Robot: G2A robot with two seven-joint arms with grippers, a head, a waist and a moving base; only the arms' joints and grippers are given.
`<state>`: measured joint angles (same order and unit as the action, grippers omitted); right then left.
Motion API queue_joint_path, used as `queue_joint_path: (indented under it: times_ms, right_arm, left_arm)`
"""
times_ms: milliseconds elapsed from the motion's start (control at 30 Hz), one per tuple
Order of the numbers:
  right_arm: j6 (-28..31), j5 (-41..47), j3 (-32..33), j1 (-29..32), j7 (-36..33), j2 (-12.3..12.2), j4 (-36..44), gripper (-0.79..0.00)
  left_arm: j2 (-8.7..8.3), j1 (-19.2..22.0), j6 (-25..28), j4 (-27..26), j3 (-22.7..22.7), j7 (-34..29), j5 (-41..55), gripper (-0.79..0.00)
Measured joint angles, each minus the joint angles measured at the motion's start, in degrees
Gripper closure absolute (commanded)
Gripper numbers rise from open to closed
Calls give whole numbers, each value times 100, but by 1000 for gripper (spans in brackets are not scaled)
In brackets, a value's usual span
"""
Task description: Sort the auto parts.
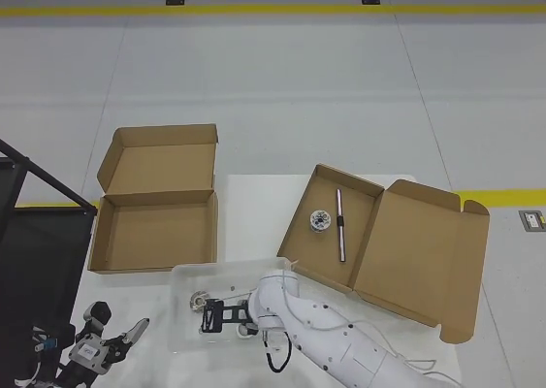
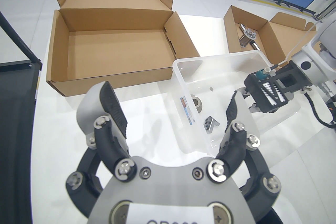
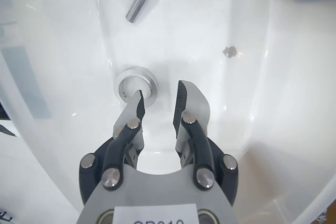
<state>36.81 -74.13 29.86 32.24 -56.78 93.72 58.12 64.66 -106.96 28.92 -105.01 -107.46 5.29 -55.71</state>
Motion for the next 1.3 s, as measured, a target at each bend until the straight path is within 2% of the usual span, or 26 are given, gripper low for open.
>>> queue_joint_path:
  times_ms: [133, 333, 533, 667, 867, 967, 1067, 1200, 1300]
  right_arm:
    - [-86, 147, -134, -141, -152, 159, -303, -317]
    - [-157, 275, -297, -318, -239, 371, -670, -286]
    - [-147, 369, -411, -465, -198, 559, -1060, -179]
    - [-128, 404, -459, -551, -113, 664, -1307, 0]
    - [-243, 266, -440, -617, 206, 718, -1335, 0]
    - [-232, 19, -354, -553, 542, 617, -1028, 0]
    - [-71, -351, -144, -385, 962, 383, -494, 0]
    - [304, -1004, 379, 120, 1551, -94, 624, 0]
    - [558, -1504, 1001, 769, 1938, -504, 1693, 0]
  left_arm:
    - [0, 0, 0, 0, 0, 0, 0, -785]
    - [0, 0, 0, 0, 0, 0, 0, -785]
    - [0, 0, 0, 0, 0, 0, 0, -785]
    - [0, 0, 0, 0, 0, 0, 0, -785]
    - [0, 0, 0, 0, 0, 0, 0, -785]
    - [0, 0, 0, 0, 0, 0, 0, -785]
    - [0, 0, 0, 0, 0, 0, 0, -785]
    - [0, 0, 0, 0, 0, 0, 0, -785]
    - [0, 0, 0, 0, 0, 0, 0, -785]
